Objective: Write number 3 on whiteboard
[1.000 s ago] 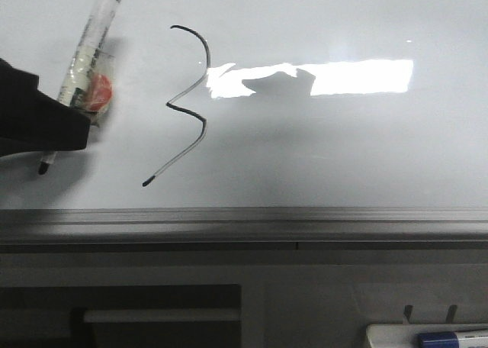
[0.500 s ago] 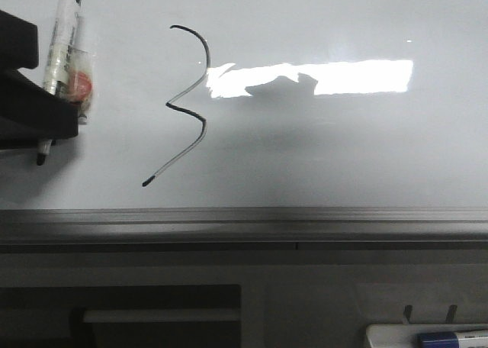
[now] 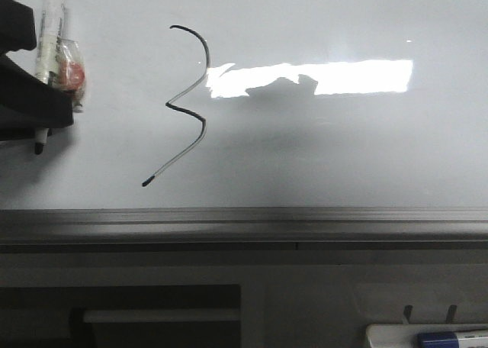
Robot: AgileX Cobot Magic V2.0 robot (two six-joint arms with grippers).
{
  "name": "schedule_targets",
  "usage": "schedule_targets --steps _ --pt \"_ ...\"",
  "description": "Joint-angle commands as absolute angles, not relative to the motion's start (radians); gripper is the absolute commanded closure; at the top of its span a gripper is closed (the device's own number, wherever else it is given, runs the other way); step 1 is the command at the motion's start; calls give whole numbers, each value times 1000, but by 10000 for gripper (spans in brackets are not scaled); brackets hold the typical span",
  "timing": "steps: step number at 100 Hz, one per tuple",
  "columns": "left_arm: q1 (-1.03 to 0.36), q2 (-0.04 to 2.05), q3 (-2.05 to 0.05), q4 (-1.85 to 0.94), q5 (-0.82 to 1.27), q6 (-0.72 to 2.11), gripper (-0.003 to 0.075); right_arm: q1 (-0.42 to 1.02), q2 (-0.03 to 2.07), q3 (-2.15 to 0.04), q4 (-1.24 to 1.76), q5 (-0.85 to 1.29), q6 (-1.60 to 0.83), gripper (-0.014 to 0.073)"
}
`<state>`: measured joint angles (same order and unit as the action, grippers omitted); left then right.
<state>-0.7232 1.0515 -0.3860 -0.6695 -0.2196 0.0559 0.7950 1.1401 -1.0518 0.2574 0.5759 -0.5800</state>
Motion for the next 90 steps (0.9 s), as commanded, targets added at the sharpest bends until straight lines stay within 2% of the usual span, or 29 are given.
schedule_targets --steps 1,21,33,83,90 --pt "-721 1044 -410 -672 -305 47 704 790 1116 -1085 270 528 -576 -56" --pt "-721 1044 -410 -670 -336 78 500 790 1116 -1085 270 569 -576 -56" --pt "-721 1044 -410 -670 -345 86 437 790 1116 -1085 270 571 -576 -56" --pt "-721 984 -410 -633 -334 88 435 790 1116 -1085 260 552 -570 -54" --pt "-721 952 -410 -600 -327 88 437 790 1116 -1085 260 545 -546 4"
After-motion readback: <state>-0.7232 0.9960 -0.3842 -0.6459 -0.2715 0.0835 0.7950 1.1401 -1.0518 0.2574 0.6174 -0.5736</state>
